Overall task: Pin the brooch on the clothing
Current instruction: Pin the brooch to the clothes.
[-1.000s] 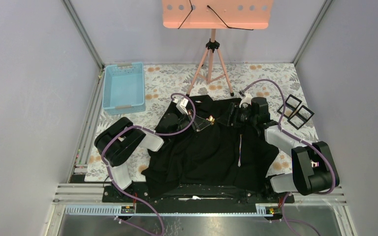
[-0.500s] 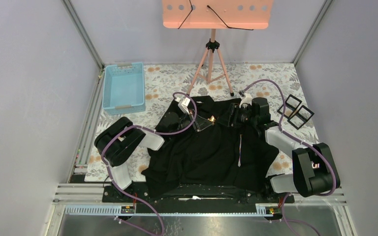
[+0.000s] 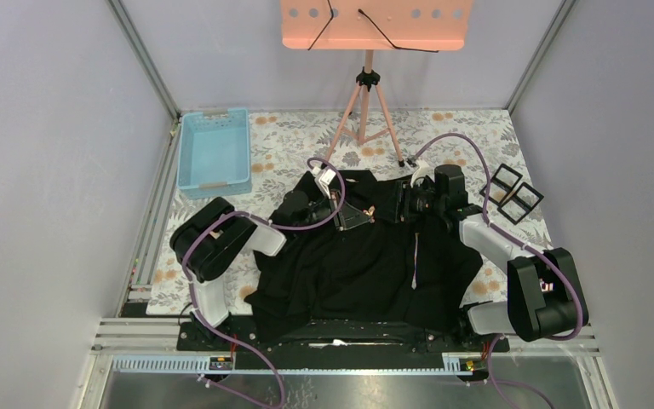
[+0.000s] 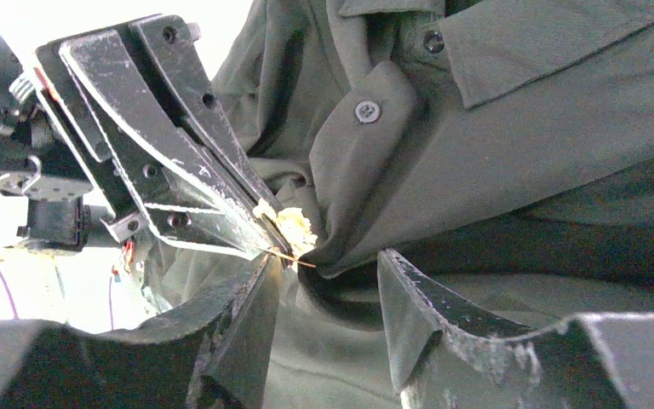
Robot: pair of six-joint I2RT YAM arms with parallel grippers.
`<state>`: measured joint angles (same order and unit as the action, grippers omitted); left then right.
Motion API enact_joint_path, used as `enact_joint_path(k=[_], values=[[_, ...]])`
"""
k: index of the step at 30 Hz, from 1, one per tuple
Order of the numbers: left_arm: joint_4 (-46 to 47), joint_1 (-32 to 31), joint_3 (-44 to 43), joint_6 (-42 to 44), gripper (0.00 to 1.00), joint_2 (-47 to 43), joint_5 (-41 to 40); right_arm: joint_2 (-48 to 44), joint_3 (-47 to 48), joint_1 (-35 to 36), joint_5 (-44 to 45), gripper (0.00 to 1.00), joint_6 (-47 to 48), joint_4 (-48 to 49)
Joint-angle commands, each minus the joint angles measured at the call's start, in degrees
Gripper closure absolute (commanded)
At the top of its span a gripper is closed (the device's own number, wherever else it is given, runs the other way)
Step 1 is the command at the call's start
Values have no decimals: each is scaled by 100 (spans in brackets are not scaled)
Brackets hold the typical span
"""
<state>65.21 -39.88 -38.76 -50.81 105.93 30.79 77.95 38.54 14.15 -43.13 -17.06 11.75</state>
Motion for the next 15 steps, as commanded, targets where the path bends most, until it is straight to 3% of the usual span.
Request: enact_joint_path(k=[1, 15], values=[[585, 121, -206, 187, 100, 50, 667, -29, 220, 9, -295, 48, 301, -199], [850, 410, -587, 50, 100, 374, 2299, -8, 330, 17, -1228, 59, 446, -277]])
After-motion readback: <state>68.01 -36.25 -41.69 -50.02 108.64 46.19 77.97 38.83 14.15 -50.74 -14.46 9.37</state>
